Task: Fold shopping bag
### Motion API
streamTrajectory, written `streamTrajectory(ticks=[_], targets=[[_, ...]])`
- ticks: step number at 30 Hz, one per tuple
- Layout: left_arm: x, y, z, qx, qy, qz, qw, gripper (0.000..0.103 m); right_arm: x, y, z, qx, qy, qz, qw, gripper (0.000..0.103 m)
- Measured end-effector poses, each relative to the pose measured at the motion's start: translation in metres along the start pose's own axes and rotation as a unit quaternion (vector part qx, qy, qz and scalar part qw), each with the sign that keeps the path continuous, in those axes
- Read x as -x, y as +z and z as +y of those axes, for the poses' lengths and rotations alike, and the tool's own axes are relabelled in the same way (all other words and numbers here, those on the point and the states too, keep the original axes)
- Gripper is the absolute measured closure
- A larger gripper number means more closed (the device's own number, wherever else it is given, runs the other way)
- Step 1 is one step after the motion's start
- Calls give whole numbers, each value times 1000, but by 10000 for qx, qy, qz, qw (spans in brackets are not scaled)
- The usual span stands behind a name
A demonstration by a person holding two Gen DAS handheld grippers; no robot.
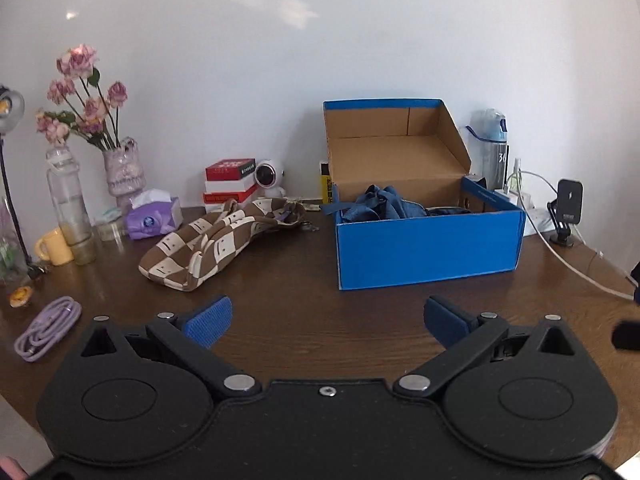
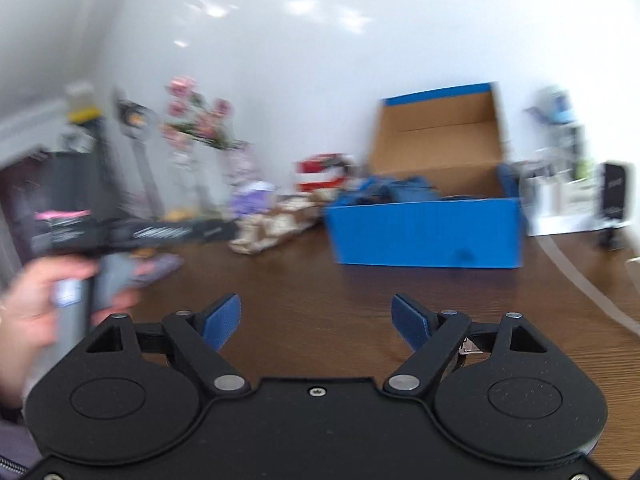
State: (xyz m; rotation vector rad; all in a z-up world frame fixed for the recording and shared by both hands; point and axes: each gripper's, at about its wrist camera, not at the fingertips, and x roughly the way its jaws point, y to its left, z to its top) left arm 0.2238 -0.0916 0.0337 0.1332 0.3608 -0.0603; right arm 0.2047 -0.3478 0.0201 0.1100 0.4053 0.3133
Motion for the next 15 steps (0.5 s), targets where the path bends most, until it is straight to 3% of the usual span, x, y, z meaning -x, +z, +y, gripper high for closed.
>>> streamTrajectory(ticks=[1,5,9,15], targets=[[10,-6,-4,-20,2,-56,10000,0,-1,-2,4,-83,-517,-8,9986,18],[39,-20,-6,12,19,-73,10000,0,4,-19,24,77,-1078,-98,9941,18],[61,-28,7,519,-101,264,9983,0,19,-36,50,348,-1300,-141,9908,18],[93,-50,11,409,-111,144,9990,0,52,-56,76,161,-1261,-210,9917,16]])
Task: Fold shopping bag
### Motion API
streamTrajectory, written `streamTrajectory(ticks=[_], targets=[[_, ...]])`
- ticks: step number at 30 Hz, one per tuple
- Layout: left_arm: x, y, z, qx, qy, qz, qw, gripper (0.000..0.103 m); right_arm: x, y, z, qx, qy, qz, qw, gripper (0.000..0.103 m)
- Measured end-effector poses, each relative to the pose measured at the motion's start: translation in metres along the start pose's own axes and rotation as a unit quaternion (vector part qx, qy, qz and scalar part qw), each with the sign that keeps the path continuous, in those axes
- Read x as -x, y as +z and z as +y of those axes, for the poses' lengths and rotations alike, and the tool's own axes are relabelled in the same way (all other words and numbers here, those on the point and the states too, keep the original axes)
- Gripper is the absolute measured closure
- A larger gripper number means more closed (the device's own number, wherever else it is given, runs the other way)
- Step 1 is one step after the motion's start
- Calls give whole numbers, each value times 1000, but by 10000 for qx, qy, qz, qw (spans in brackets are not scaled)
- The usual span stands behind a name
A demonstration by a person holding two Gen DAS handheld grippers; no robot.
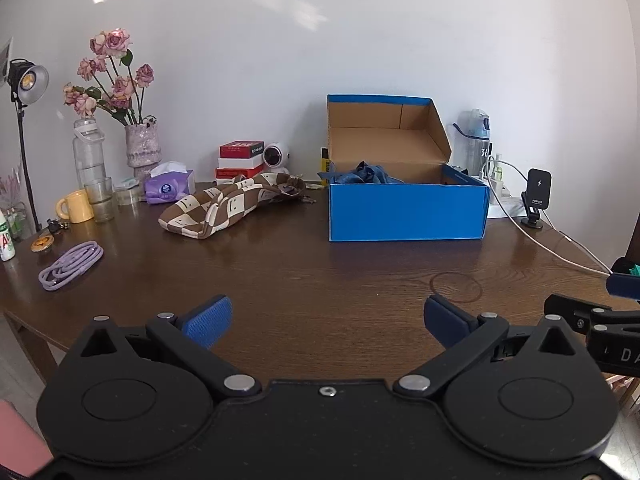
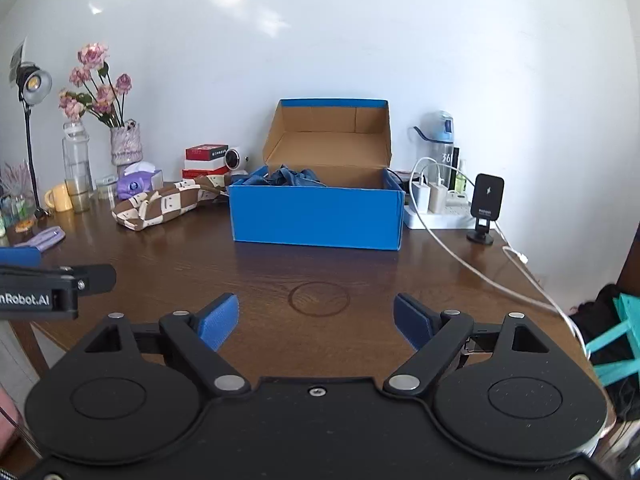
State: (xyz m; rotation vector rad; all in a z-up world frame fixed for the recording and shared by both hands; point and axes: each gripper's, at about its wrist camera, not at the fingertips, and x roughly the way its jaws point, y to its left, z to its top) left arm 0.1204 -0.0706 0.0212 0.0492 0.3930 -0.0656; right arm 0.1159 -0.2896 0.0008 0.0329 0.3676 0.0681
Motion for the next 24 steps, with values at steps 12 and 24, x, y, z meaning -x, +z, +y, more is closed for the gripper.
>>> streamTrajectory(ticks=[12,24], targets=[[55,-40,15,-122,142,-172,9997,0,51,-34,38,64,190,-92,9998,14],[79,-55,24,27,108,-384,9992,0,83,-56,57,3,-60,-259,9996,14]])
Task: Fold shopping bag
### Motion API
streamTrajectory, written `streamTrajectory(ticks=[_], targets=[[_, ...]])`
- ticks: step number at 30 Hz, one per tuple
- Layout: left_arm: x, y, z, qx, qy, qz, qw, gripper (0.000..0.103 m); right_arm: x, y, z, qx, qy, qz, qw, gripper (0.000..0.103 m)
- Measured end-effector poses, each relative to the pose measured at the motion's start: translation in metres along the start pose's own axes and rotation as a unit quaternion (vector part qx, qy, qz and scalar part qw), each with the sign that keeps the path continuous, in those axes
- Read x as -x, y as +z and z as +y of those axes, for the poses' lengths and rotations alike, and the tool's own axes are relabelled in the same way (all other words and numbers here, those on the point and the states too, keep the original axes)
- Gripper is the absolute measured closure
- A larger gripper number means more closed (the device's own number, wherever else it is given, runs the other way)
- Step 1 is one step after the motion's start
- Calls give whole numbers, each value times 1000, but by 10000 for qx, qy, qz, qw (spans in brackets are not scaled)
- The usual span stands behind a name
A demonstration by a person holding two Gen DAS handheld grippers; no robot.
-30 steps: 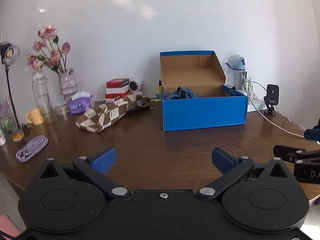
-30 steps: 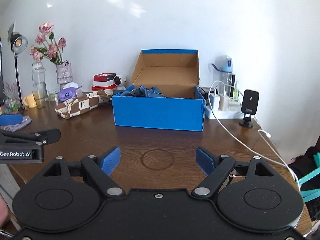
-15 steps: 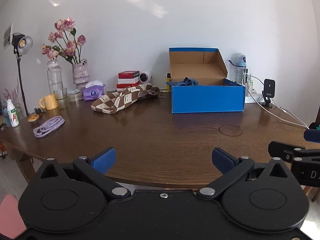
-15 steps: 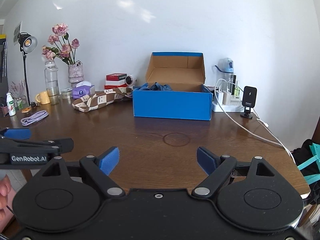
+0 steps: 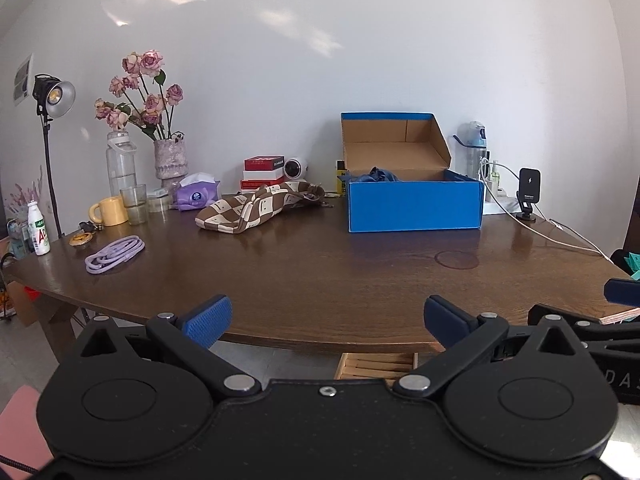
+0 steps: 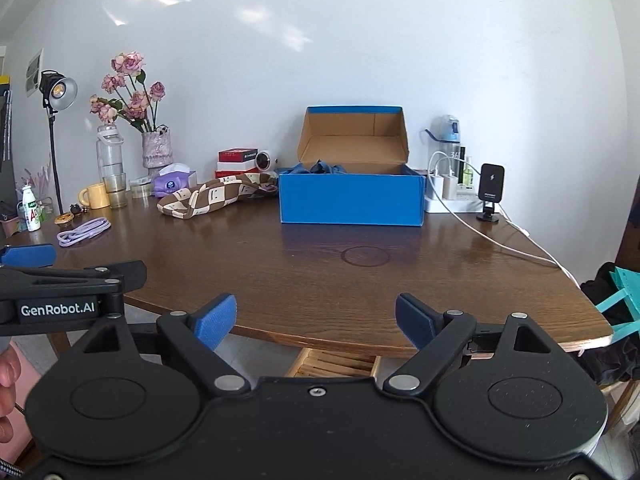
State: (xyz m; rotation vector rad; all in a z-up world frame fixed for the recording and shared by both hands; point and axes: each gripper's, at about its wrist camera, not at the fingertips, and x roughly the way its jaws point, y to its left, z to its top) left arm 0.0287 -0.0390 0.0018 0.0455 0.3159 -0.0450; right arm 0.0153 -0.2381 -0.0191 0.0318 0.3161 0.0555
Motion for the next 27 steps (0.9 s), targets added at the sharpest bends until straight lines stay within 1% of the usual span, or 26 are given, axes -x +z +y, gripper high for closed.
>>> streamTrajectory(ticks=[3,5,7,12,17,22,27], targets=[[1,-5,0,-47,-75,50,9999,0,4,-1,3,50,-31,-36,10000,14],[3,-8,1,-80,-34,47,10000,0,6,-2,6,118,-55,-47,9999,14],[3,-10,2,-93,-12,44,9999,0,7,-2,8,159,-42,-96,9998,11],[2,-11,7,-13,8,67,10000,0,7,-6,12,41,-6,-117,9999,11],[5,-13,7,-47,-94,44,9999,0,9,-9,13,46,-29,-140,9999,11],[5,-17,7,-27,-209,106,9997,0,11,-9,10,-16,-31,-189,9998,11],[6,-18,7,-23,-247,86,9997,0,14,-10,9,2,-39,-239,9997,11]])
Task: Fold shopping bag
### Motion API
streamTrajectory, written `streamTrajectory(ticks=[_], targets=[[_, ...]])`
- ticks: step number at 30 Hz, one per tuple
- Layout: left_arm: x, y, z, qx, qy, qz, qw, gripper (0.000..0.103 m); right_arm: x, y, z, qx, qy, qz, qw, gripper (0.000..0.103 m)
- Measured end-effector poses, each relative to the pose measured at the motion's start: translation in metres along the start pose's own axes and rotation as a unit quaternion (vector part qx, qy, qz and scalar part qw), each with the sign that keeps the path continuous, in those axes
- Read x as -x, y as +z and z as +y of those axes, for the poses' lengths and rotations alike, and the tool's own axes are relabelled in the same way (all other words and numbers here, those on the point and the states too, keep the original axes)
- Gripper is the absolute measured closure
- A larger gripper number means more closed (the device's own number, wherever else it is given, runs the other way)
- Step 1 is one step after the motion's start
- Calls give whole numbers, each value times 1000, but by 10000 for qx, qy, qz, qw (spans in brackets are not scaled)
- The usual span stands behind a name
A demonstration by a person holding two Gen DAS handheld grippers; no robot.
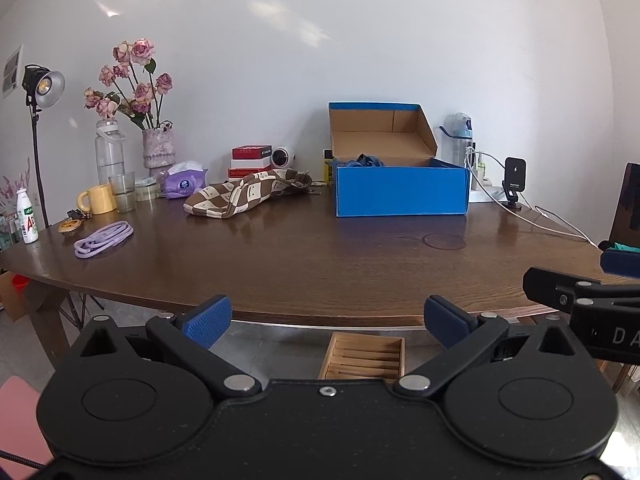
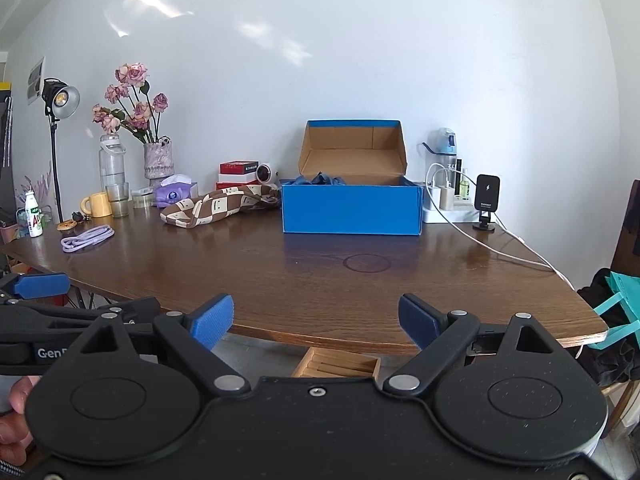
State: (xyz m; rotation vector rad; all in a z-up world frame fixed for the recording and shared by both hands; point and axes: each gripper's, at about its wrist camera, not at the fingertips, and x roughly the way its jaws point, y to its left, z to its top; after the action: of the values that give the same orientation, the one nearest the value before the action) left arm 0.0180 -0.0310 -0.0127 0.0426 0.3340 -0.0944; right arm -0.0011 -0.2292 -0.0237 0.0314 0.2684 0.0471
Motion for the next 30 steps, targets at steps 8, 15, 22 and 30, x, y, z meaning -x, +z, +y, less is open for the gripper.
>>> streamTrajectory(ticks=[8,15,22,30], targets=[[-2,-1,-1,-23,-23,70,10000,0,-5,-4,-4,17,-114,72,9999,11],[-3,-2,-1,-56,12,96,9999,0,-4,-6,-3,-7,-140,2,9999,11],[-4,-1,-3,-89,38,100,9999,0,-3,-9,-3,-1,-82,-61,9999,11],[-5,-2,-6,-129,60,114,9998,0,-4,-9,-4,5,-162,7,9999,11]])
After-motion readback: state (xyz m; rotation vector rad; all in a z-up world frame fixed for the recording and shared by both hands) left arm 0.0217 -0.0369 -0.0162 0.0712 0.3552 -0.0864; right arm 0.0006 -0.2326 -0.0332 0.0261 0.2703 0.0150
